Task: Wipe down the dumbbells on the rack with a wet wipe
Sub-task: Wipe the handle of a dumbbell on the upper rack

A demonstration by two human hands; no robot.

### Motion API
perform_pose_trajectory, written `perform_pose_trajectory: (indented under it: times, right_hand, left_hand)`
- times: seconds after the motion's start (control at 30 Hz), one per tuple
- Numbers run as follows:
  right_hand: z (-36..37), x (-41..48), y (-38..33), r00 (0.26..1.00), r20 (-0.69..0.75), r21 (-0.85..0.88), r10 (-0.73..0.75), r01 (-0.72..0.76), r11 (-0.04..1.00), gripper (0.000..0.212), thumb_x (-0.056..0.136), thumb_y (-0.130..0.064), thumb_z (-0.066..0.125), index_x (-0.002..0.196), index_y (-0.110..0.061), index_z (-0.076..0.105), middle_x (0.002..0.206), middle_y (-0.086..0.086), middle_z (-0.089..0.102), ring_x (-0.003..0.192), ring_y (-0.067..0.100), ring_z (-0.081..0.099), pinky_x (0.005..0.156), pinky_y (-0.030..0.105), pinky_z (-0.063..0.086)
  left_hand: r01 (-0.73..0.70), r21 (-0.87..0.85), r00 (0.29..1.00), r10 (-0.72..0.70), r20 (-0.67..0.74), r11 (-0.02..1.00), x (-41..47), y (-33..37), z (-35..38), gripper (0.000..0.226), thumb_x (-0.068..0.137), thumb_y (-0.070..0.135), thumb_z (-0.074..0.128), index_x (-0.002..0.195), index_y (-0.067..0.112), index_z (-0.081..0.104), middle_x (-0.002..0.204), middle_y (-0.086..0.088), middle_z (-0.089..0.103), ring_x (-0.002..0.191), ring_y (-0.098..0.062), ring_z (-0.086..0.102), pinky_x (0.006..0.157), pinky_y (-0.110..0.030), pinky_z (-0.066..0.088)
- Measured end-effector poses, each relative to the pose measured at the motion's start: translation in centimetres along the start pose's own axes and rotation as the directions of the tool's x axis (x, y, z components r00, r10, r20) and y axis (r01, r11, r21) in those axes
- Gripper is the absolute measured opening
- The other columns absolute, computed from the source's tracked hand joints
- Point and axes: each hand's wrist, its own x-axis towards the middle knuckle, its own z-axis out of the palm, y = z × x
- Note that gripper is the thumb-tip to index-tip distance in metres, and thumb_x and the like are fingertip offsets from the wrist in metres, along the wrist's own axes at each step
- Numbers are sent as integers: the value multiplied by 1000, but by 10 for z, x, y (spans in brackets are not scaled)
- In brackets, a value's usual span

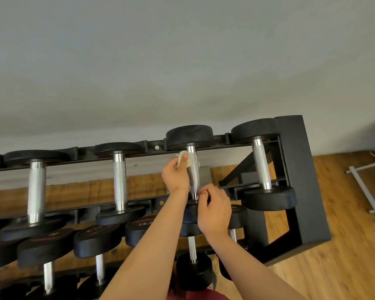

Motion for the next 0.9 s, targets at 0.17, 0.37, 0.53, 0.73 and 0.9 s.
perform_pose_trajectory:
  times: [0.17,0.37,0.53,0.73,0.9]
  right_hand:
    - [-1,0,-2,1000,0,-9,-2,2,1000,36,91,-32,31,76,-22,62,71,-11,59,70,10,53,66,38,48]
    - [0,0,0,1000,-8,1,-4,4,1000,35,92,-32,32,77,-22,63,72,-11,60,71,10,54,67,37,49]
    - [1,0,0,1000,0,-6,-7,7,1000,36,91,-31,31,76,-21,62,71,-10,59,70,10,53,67,38,49]
    - [0,-1,0,1000,-6,-1,-11,11,1000,36,91,-32,32,76,-21,62,71,-10,60,69,11,53,66,39,49]
    - [1,0,1,1000,7,-5,7,-7,1000,38,91,-35,31,77,-20,63,72,-8,61,71,11,54,67,37,50]
  left_hand:
    - [88,-52,987,-80,140,995,3,12,11,18,91,32,66,80,18,66,77,0,65,77,-13,62,70,-25,50]
    - [19,-24,999,-17,44,1000,3,3,-2,17,94,27,63,80,18,68,80,0,68,78,-12,63,69,-22,48]
    - [17,62,977,-30,211,998,4,11,2,16,88,31,70,91,15,68,88,-2,70,88,-18,66,80,-29,54]
    - [41,-8,998,-40,40,999,-3,5,-1,18,92,29,65,80,16,67,78,3,66,76,-9,61,65,-18,45]
    - [112,-28,981,-106,163,993,1,10,-6,8,90,27,68,91,19,65,89,4,67,86,-11,63,65,-14,45]
